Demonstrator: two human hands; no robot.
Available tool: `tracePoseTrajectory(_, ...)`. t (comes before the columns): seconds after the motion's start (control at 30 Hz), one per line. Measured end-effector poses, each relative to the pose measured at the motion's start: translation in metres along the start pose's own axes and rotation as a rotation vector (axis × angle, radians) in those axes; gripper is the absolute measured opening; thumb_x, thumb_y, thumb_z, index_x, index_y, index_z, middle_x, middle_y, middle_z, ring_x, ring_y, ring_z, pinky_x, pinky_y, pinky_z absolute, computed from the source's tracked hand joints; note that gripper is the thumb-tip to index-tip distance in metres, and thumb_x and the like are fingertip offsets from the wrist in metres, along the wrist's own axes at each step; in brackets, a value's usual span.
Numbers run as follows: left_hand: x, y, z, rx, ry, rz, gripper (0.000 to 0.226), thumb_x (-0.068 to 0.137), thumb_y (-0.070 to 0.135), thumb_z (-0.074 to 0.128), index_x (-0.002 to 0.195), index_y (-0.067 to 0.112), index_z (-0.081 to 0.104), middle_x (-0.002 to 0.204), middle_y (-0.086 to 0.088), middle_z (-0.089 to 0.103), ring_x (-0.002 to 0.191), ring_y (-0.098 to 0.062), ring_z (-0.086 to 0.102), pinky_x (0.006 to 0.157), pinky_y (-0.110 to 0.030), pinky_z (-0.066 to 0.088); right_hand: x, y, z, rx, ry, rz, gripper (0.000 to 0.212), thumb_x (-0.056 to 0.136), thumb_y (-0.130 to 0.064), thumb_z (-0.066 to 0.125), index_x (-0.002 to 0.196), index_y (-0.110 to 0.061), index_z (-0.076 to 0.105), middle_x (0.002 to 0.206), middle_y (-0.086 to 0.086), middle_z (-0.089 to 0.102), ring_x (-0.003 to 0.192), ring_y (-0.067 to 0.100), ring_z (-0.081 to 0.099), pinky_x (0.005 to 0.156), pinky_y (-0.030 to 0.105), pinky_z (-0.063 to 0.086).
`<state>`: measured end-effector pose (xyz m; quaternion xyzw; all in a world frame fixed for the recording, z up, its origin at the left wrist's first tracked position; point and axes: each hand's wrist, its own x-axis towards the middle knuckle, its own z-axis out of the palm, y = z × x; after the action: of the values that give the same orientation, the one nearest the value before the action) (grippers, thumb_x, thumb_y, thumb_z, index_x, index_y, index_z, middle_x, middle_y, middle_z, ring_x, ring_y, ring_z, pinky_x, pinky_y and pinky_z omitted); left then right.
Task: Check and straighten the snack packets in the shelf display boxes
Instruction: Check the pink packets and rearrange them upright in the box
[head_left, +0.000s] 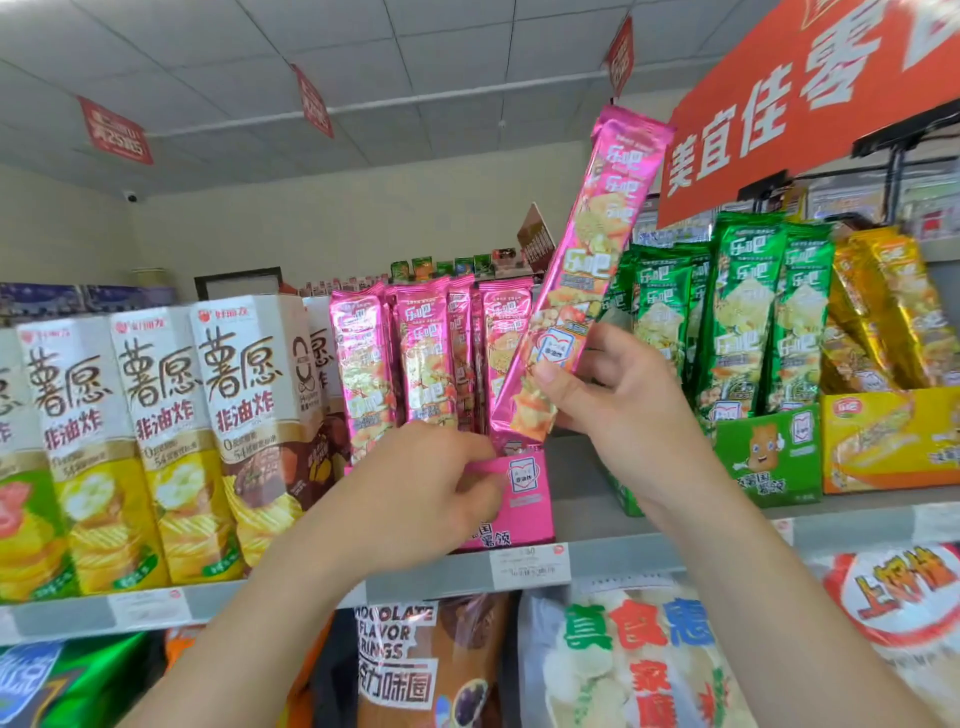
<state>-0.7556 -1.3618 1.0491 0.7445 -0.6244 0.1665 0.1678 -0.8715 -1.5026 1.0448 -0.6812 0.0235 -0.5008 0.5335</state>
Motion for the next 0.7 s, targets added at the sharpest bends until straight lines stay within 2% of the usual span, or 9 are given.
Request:
tracePoseTrajectory(0.07,-0.002,-0.004,0.000,-0.035,0.017,0.018,0.023,0.093,0.026,0.055,0.079,0.011,0.066,0.068,-0.005,0.065,0.062,-0.014,0.055,0.062,-0.035,0.043,0.004,0.002,0.002,-0.092,0.008,-0.038,0.021,0.086,-0.014,0.071,0.101,-0.027,0.064,0.096,-0.005,0.075,0.087,0.011,0.071,0.085,0.048,0.057)
tracePoseTrajectory(0.13,-0.005,-0.006,0.000,-0.092,0.062,0.037,0.024,0.094,0.022,0.053,0.081,0.010,0.069,0.066,-0.005,0.064,0.058,-0.013,0.051,0.058,-0.028,0.041,0.007,0.005,0.004,-0.240,0.009,-0.070,0.028,0.082,-0.015,0.075,0.099,-0.031,0.062,0.091,-0.010,0.074,0.083,0.004,0.070,0.083,0.042,0.057)
tracePoseTrajectory(0.27,-0.006,-0.002,0.001,-0.239,0.243,-0.011,0.016,0.089,0.018,0.065,0.081,0.022,0.078,0.065,0.013,0.069,0.056,0.002,0.057,0.054,-0.009,0.040,0.006,0.012,0.008,-0.452,-0.047,-0.038,0.030,0.080,-0.026,0.076,0.103,-0.031,0.058,0.089,-0.012,0.073,0.081,0.004,0.069,0.081,0.042,0.056)
tracePoseTrajectory(0.37,0.002,0.002,-0.010,-0.241,0.515,-0.056,0.006,0.079,0.031,0.072,0.086,0.032,0.071,0.071,0.015,0.067,0.066,-0.001,0.062,0.061,-0.021,0.051,0.008,0.009,0.003,-0.550,-0.125,0.002,0.031,0.081,-0.035,0.073,0.106,-0.032,0.056,0.091,-0.011,0.071,0.081,0.010,0.068,0.079,0.043,0.056)
tracePoseTrajectory(0.43,0.016,0.004,-0.032,-0.282,0.666,0.003,0.043,0.074,0.039,0.075,0.113,0.033,0.058,0.091,0.015,0.062,0.079,-0.003,0.060,0.063,-0.023,0.053,0.006,0.005,0.004,-0.590,-0.241,0.010,0.035,0.082,-0.035,0.070,0.112,-0.036,0.054,0.086,-0.012,0.069,0.078,0.011,0.067,0.077,0.042,0.056)
tracePoseTrajectory(0.5,0.036,0.006,-0.061,-0.424,0.597,0.081,0.085,0.071,0.033,0.084,0.139,0.040,0.034,0.119,0.014,0.054,0.099,0.003,0.059,0.072,-0.017,0.054,0.004,0.004,0.006,-0.665,-0.307,0.000,0.045,0.083,-0.033,0.068,0.123,-0.036,0.050,0.083,-0.012,0.067,0.076,0.010,0.065,0.077,0.041,0.055)
tracePoseTrajectory(0.57,0.056,0.009,-0.086,-0.405,0.444,0.119,0.103,0.069,0.031,0.088,0.147,0.045,0.022,0.133,0.017,0.043,0.117,0.005,0.052,0.087,-0.022,0.053,0.003,-0.001,0.004,-0.682,-0.340,0.008,0.043,0.083,-0.033,0.067,0.123,-0.035,0.053,0.081,-0.010,0.069,0.076,0.011,0.066,0.077,0.041,0.055)
tracePoseTrajectory(0.63,0.070,0.010,-0.099,-0.193,0.340,0.126,0.096,0.066,0.033,0.088,0.145,0.040,0.034,0.124,0.029,0.046,0.112,0.010,0.050,0.098,-0.023,0.047,0.007,-0.009,-0.004,-0.561,-0.403,0.083,0.029,0.084,-0.033,0.068,0.112,-0.035,0.062,0.083,-0.010,0.073,0.078,0.010,0.069,0.079,0.039,0.056)
tracePoseTrajectory(0.7,0.074,0.005,-0.104,-0.111,0.278,0.102,0.082,0.066,0.034,0.088,0.137,0.039,0.049,0.108,0.035,0.056,0.086,0.014,0.057,0.091,-0.020,0.047,0.017,-0.015,-0.009,-0.346,-0.320,0.172,0.031,0.084,-0.040,0.070,0.114,-0.040,0.062,0.097,-0.015,0.072,0.089,0.002,0.068,0.088,0.033,0.053)
